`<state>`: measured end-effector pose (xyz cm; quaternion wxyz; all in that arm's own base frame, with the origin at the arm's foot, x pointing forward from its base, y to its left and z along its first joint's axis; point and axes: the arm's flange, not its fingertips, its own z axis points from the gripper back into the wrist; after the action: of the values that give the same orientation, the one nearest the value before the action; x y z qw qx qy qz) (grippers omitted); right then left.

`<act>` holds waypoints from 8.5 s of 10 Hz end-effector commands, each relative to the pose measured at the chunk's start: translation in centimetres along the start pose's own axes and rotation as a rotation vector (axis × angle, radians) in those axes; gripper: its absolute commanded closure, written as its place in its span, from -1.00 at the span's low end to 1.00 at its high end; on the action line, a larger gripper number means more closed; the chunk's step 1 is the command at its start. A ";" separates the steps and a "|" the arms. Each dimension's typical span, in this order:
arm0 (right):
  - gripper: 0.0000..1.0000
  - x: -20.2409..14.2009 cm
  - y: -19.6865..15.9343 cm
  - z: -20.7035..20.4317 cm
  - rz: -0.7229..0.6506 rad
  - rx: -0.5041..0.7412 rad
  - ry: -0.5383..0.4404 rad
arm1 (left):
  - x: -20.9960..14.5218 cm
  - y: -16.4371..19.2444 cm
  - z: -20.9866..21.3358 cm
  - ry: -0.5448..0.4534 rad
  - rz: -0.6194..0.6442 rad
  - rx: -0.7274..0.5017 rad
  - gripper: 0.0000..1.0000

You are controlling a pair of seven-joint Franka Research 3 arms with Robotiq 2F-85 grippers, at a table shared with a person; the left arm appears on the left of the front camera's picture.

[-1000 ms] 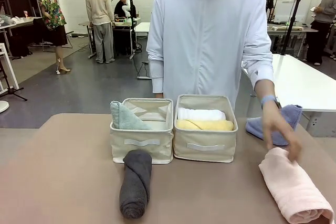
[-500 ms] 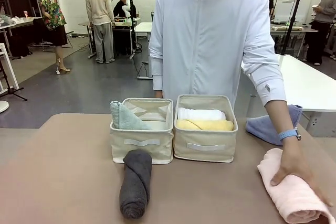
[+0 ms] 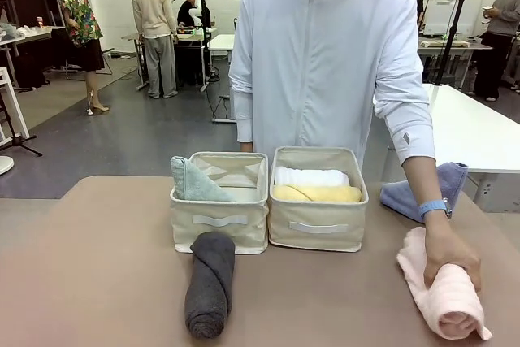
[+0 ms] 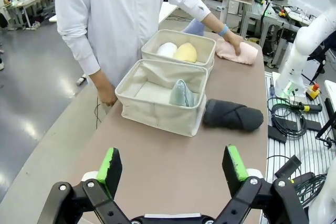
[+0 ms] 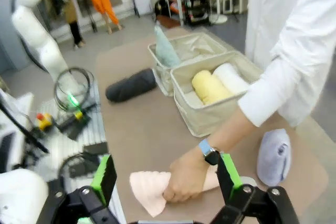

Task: Sort the towels based on their folding style.
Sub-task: Pick up another triangle-folded towel from the table and place it in the left Fabric basket.

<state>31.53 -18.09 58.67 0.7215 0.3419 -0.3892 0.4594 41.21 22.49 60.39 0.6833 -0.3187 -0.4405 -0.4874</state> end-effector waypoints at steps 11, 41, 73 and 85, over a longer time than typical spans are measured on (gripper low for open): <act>-1.00 -0.7 6.4 8.6 0.031 -0.201 0.169 | 0.1 0.0 0.3 -0.012 -0.010 -0.005 -1.00; -1.00 5.0 -18.3 -19.0 -0.265 -0.364 0.754 | 0.1 0.0 0.3 -0.012 -0.010 -0.005 -1.00; 0.74 9.3 8.1 -1.0 0.204 -0.360 0.591 | 0.1 0.0 0.3 -0.012 -0.010 -0.005 -1.00; 0.74 6.3 12.8 3.9 0.202 -0.456 0.560 | 0.1 0.0 0.3 -0.012 -0.010 -0.005 -1.00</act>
<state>20.45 -14.38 67.63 0.8053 -0.0061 -0.3047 0.5085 41.21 22.60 60.50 0.6828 -0.3205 -0.4384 -0.4888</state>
